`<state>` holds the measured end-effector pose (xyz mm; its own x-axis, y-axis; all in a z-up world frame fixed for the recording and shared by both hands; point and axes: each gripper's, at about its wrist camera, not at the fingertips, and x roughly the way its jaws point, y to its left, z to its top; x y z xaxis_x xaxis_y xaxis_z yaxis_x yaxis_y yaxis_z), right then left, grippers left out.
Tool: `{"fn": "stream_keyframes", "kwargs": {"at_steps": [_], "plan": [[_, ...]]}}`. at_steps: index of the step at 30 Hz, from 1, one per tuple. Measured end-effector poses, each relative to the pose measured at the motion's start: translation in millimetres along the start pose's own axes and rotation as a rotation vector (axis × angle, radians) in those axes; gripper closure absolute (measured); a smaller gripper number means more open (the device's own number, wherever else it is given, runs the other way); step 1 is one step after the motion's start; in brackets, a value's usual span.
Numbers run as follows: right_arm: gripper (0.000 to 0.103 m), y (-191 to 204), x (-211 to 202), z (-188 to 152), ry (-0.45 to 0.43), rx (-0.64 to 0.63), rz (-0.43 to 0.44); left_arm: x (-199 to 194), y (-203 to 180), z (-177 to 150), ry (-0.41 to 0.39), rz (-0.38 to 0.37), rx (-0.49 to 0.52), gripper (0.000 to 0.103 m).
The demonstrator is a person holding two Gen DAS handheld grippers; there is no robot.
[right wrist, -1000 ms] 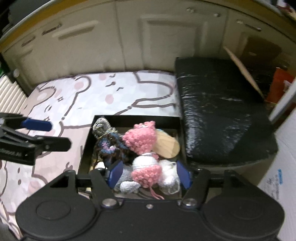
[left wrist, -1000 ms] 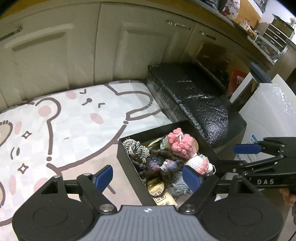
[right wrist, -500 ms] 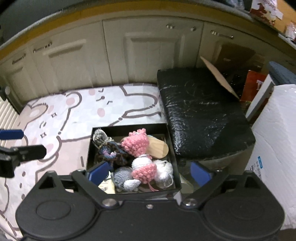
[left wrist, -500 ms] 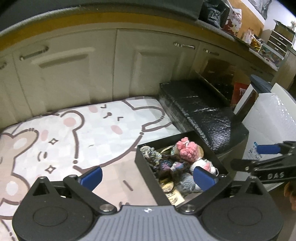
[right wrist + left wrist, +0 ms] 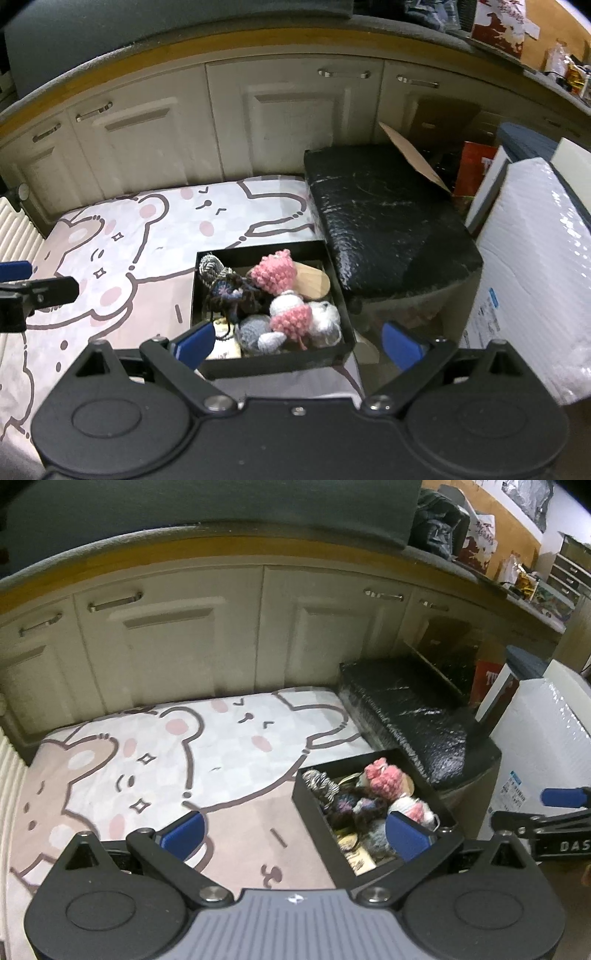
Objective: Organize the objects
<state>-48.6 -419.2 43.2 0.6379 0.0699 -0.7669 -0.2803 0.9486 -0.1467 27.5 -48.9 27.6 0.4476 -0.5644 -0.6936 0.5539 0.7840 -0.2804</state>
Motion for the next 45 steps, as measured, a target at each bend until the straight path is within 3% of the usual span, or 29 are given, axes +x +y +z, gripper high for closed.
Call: {"fn": "stream_keyframes", "kwargs": {"at_steps": [14, 21, 33, 45], "plan": [[0.005, 11, -45, -28, -0.05, 0.023, -0.031, -33, -3, -29, 0.024, 0.023, -0.008, 0.0], [0.005, 16, -46, -43, -0.061, 0.045, -0.059, -41, -6, -40, -0.007, 0.062, 0.02, 0.0], [0.005, 26, -44, -47, -0.075, 0.032, -0.078, -32, -3, -45, 0.046, 0.105, 0.027, 0.0], [0.006, 31, -43, -47, -0.068, 0.013, -0.093, -35, -2, -47, 0.048, 0.123, 0.024, 0.0]]}}
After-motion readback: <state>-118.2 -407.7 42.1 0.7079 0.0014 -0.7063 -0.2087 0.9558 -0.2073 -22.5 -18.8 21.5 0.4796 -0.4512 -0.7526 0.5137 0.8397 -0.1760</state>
